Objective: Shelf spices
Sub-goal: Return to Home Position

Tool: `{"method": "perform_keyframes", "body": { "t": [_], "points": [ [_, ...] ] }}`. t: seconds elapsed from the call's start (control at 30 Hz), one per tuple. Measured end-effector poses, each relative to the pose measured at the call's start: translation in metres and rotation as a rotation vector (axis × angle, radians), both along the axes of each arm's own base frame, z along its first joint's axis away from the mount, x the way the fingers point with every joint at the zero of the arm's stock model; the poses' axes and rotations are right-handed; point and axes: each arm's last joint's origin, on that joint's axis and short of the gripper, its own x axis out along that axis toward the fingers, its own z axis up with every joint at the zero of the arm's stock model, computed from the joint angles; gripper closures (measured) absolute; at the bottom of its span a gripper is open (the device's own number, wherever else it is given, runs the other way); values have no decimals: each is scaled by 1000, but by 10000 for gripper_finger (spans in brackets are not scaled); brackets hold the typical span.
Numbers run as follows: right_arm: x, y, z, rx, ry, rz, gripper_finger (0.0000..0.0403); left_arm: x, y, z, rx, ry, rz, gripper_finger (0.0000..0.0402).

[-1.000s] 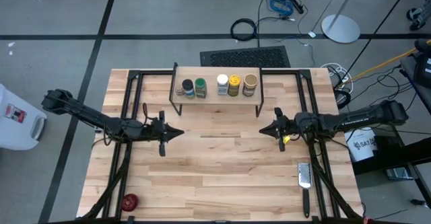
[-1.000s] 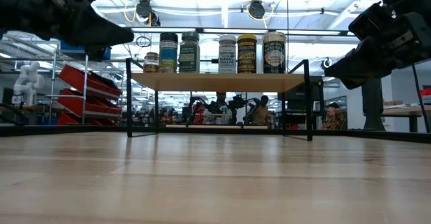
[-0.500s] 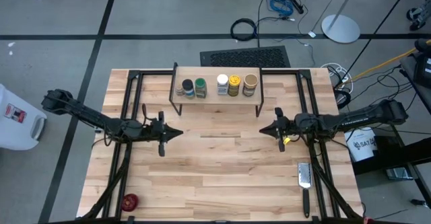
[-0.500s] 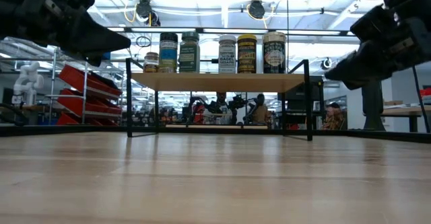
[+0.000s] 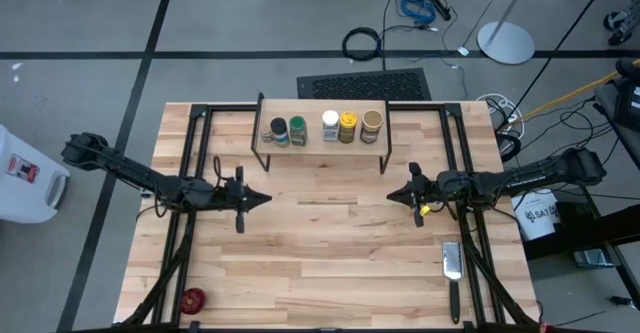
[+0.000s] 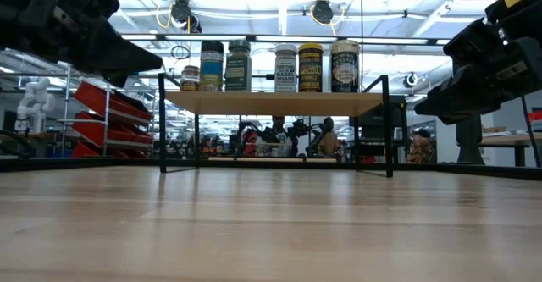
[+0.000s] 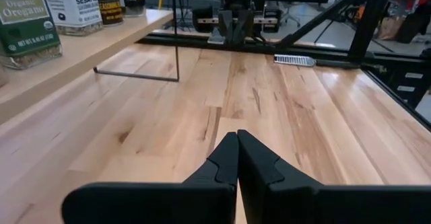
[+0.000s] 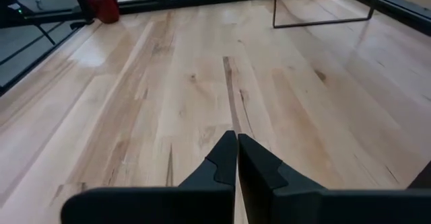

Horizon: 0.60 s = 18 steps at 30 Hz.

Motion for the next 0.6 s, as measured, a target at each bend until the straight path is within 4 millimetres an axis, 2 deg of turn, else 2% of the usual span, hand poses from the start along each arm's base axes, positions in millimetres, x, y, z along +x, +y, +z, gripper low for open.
{"method": "perform_keyframes", "body": {
  "t": [0.13,0.27,0.6],
  "points": [
    [0,0,0,4,4,1,403,-2,0,-6,4,31,-20,396],
    [0,0,0,6,3,5,403,-10,2,-19,-16,-33,-42,396],
    [0,1,1,8,-5,34,403,-13,2,-13,18,-76,-86,396]
  ]
}}
